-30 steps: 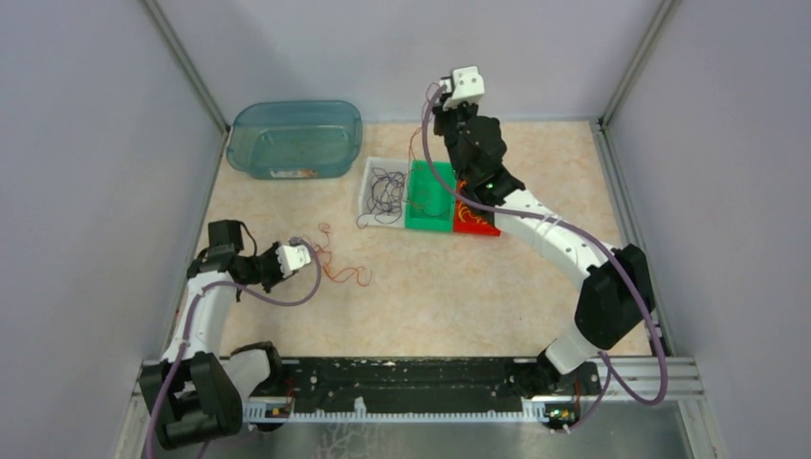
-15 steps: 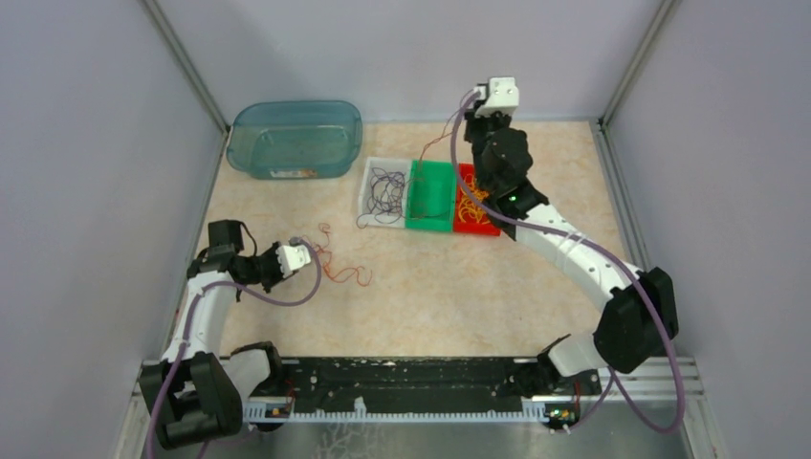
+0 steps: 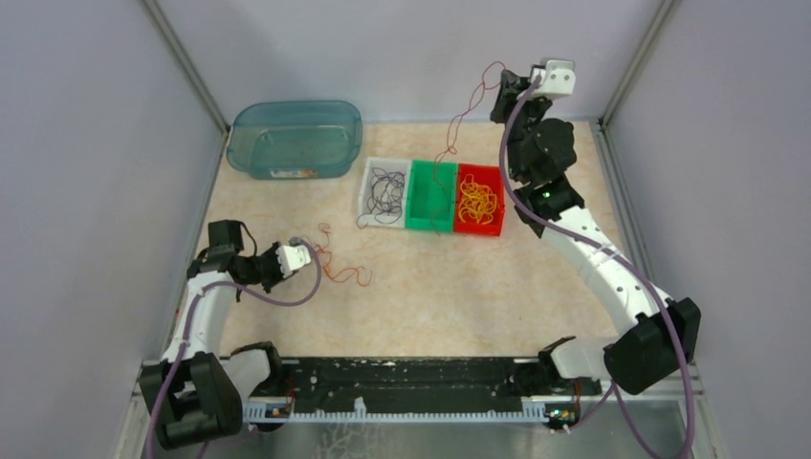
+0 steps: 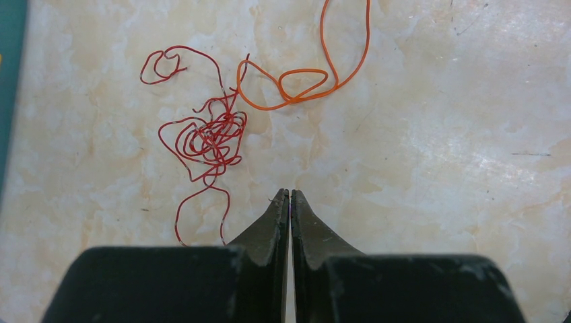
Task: Untangle the cables
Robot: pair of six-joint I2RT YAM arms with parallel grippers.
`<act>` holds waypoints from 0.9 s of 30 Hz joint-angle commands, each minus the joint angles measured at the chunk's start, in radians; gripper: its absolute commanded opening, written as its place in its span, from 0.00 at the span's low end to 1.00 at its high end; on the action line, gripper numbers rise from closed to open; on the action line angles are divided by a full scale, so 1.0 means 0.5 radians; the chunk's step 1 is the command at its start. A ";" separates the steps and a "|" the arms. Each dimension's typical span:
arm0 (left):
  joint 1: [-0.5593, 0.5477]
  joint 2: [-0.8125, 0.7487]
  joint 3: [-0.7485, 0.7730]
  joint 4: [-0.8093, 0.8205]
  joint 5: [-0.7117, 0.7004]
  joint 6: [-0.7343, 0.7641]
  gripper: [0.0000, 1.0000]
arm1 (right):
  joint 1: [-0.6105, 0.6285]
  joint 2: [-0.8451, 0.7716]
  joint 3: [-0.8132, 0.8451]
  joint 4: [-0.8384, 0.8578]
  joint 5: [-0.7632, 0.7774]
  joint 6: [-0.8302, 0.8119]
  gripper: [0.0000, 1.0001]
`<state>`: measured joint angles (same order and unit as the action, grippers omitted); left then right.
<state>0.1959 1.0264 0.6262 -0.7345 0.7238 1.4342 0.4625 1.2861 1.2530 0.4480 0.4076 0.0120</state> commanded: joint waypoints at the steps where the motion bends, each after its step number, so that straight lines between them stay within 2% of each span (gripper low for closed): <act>1: -0.014 -0.001 0.005 -0.043 0.092 0.051 0.08 | 0.008 0.050 0.043 0.004 -0.091 0.042 0.00; 9: -0.012 0.018 0.036 -0.051 0.137 0.017 0.08 | 0.023 0.269 0.060 -0.031 -0.172 0.052 0.00; 15: -0.013 0.019 0.109 -0.101 0.216 -0.044 0.08 | 0.169 0.351 -0.054 -0.034 -0.186 0.028 0.00; 27: -0.014 -0.001 0.251 -0.224 0.368 -0.142 0.07 | 0.313 0.420 -0.375 -0.077 0.107 0.111 0.00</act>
<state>0.1959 1.0344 0.7181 -0.7952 0.8257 1.3720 0.6037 1.4704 1.0996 0.3939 0.3798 0.0383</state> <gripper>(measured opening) 0.070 0.006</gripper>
